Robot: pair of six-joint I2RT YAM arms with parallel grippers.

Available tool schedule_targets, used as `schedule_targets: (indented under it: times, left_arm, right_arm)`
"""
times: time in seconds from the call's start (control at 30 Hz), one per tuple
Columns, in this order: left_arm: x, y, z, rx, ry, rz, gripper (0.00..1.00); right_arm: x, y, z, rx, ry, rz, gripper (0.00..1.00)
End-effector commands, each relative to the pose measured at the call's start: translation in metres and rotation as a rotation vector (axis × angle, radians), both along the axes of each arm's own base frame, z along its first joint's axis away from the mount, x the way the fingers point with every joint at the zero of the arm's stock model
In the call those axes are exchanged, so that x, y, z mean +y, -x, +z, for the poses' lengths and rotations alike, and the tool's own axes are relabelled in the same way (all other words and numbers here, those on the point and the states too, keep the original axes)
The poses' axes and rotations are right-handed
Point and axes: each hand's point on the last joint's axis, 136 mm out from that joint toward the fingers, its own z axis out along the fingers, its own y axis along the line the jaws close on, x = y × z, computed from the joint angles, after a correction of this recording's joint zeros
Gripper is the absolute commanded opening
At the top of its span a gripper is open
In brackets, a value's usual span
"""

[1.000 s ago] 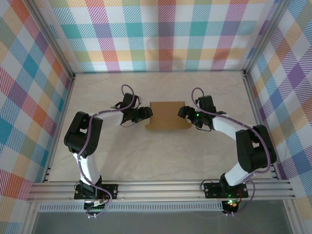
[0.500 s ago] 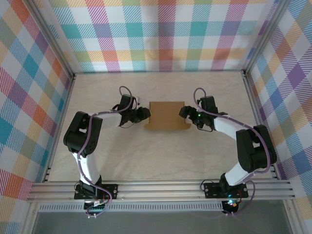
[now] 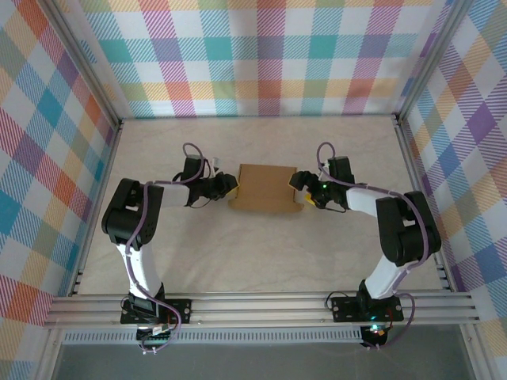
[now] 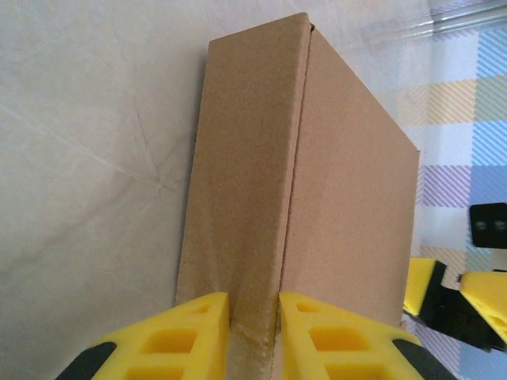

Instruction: Fold the paper box

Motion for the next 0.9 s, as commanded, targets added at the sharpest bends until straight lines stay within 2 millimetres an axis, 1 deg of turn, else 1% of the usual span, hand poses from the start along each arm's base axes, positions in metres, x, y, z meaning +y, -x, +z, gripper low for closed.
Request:
schedule_targets:
  times: [0.0,0.3,0.43,0.47,0.53,0.6,0.67,0.7,0.87]
  left_arm:
    - [0.025,0.023,-0.055,0.190,-0.052,0.063,0.21]
    - [0.035,0.025,-0.060,0.210,-0.040,0.075,0.22]
    - [0.036,0.025,-0.060,0.211,-0.035,0.074,0.22]
    - [0.035,0.025,-0.060,0.210,-0.036,0.072,0.22]
    - [0.035,0.024,-0.060,0.210,-0.035,0.071,0.22]
    - [0.035,0.025,-0.060,0.213,-0.035,0.071,0.23]
    - [0.035,0.024,-0.060,0.211,-0.034,0.070,0.24]
    - [0.035,0.024,-0.059,0.210,-0.033,0.069,0.25]
    - [0.035,0.023,-0.049,0.179,-0.043,0.060,0.37]
  right_arm:
    - [0.009,-0.007,0.009,-0.017,-0.073,0.026,0.92]
    - [0.025,-0.009,0.009,0.005,-0.159,0.096,0.92]
    - [0.034,-0.011,0.013,0.003,-0.223,0.126,0.85]
    - [0.036,-0.012,0.014,0.004,-0.239,0.132,0.82]
    - [0.039,-0.013,0.020,-0.008,-0.271,0.144,0.77]
    - [0.041,-0.015,0.025,-0.017,-0.293,0.152,0.74]
    - [0.042,-0.016,0.029,-0.021,-0.300,0.152,0.68]
    - [0.042,-0.017,0.029,-0.023,-0.300,0.152,0.66]
    - [0.045,-0.017,0.041,-0.031,-0.337,0.156,0.55]
